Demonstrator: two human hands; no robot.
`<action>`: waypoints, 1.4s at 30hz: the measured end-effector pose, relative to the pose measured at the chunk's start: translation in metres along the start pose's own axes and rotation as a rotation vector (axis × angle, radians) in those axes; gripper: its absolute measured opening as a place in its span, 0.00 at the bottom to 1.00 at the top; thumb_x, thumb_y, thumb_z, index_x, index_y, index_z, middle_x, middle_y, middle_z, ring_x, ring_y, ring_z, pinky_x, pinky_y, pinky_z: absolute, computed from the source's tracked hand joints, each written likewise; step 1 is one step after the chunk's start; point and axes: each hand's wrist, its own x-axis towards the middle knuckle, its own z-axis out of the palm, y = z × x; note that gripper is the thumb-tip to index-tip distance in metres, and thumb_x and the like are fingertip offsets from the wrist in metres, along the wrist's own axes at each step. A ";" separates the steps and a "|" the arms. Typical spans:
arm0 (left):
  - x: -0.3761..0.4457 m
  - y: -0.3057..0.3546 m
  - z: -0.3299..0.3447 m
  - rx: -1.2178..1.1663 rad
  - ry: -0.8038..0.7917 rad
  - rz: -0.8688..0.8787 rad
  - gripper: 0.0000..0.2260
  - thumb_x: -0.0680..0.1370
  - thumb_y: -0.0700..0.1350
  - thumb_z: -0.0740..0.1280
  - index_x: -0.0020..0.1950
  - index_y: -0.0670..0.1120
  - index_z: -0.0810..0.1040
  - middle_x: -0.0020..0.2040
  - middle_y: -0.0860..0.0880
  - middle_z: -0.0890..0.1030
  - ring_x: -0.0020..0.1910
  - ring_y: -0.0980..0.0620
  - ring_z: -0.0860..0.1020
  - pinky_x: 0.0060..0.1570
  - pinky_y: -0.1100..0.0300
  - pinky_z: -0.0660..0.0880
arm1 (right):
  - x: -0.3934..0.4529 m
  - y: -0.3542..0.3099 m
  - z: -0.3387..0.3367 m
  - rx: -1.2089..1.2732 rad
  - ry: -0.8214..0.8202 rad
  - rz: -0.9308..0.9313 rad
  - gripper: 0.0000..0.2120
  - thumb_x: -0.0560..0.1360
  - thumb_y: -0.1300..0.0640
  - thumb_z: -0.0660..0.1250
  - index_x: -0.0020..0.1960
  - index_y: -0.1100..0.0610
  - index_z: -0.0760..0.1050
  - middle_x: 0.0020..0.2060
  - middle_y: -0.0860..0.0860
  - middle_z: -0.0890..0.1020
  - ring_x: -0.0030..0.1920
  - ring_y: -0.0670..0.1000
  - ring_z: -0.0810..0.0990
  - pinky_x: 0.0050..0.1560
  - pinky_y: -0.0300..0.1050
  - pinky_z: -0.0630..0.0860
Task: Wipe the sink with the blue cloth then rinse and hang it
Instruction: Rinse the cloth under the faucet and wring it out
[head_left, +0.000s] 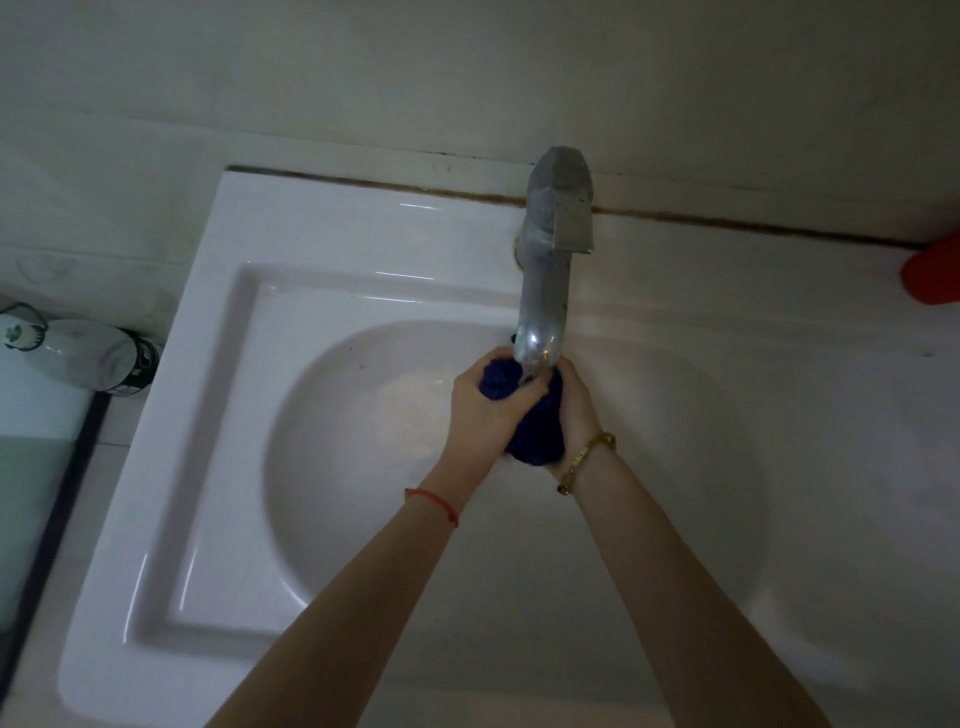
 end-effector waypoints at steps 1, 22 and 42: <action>0.000 0.001 0.002 0.002 0.019 0.023 0.06 0.73 0.36 0.74 0.46 0.36 0.79 0.40 0.44 0.83 0.41 0.53 0.81 0.44 0.61 0.79 | 0.002 0.001 0.003 -0.052 0.074 -0.032 0.19 0.75 0.40 0.64 0.43 0.55 0.81 0.38 0.53 0.82 0.39 0.52 0.80 0.43 0.47 0.77; 0.006 0.015 -0.005 -0.892 -0.021 -0.645 0.32 0.76 0.63 0.62 0.68 0.38 0.74 0.63 0.39 0.77 0.62 0.40 0.74 0.64 0.49 0.73 | -0.006 0.019 -0.016 -0.525 0.192 -0.677 0.13 0.80 0.60 0.58 0.64 0.56 0.68 0.49 0.50 0.79 0.47 0.48 0.79 0.47 0.44 0.78; 0.003 -0.004 0.005 -0.059 0.068 0.127 0.10 0.70 0.35 0.76 0.39 0.47 0.77 0.35 0.51 0.81 0.39 0.50 0.81 0.46 0.55 0.81 | 0.009 0.023 0.015 -0.119 0.265 -0.183 0.23 0.71 0.34 0.65 0.41 0.54 0.82 0.38 0.53 0.85 0.40 0.54 0.85 0.44 0.51 0.81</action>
